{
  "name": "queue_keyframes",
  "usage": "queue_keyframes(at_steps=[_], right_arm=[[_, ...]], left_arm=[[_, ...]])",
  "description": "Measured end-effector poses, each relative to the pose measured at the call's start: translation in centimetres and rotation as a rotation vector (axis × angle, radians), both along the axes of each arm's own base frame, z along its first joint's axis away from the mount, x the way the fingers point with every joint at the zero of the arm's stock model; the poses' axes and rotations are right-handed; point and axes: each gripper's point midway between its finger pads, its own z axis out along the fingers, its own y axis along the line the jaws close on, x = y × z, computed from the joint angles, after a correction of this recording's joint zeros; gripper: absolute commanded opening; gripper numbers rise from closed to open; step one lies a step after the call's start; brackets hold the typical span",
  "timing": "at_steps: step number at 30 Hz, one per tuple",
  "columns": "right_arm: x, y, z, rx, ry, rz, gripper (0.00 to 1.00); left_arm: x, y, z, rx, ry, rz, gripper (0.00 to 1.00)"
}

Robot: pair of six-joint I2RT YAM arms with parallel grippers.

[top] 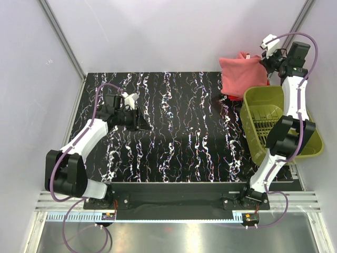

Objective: Fold and stack the t-shirts
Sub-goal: Neatly place the folded tshirt to the corner

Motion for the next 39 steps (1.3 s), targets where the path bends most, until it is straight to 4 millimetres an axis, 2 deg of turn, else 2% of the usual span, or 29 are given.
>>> queue_keyframes(at_steps=[5,13,21,27,31,35,39], right_arm=[[-0.7,-0.7,-1.1,-0.005,0.042,-0.006,0.0],[-1.7,0.6,1.2,-0.007,0.034,0.072,0.0],[-3.6,1.9,1.2,-0.003,0.052,0.125,0.0],[-3.6,1.3,1.0,-0.035,0.051,0.103,0.0],[-2.6,0.4,0.6,-0.047,0.042,0.085,0.0],[0.6,-1.2,-0.8,-0.056,0.027,0.071,0.0],[3.9,-3.0,-3.5,-0.061,0.035,0.05,0.0]], left_arm=[[-0.1,0.0,0.1,-0.001,-0.005,0.0,0.38],[-0.1,0.0,0.2,-0.006,-0.005,-0.003,0.38],[-0.1,-0.1,0.2,-0.007,-0.005,-0.003,0.38],[-0.2,-0.1,0.2,-0.01,-0.004,-0.006,0.38],[-0.2,-0.1,0.2,-0.012,-0.003,-0.008,0.38],[-0.2,-0.2,0.2,-0.014,-0.002,-0.01,0.38],[-0.2,-0.2,-0.3,-0.011,0.015,-0.01,0.38]])
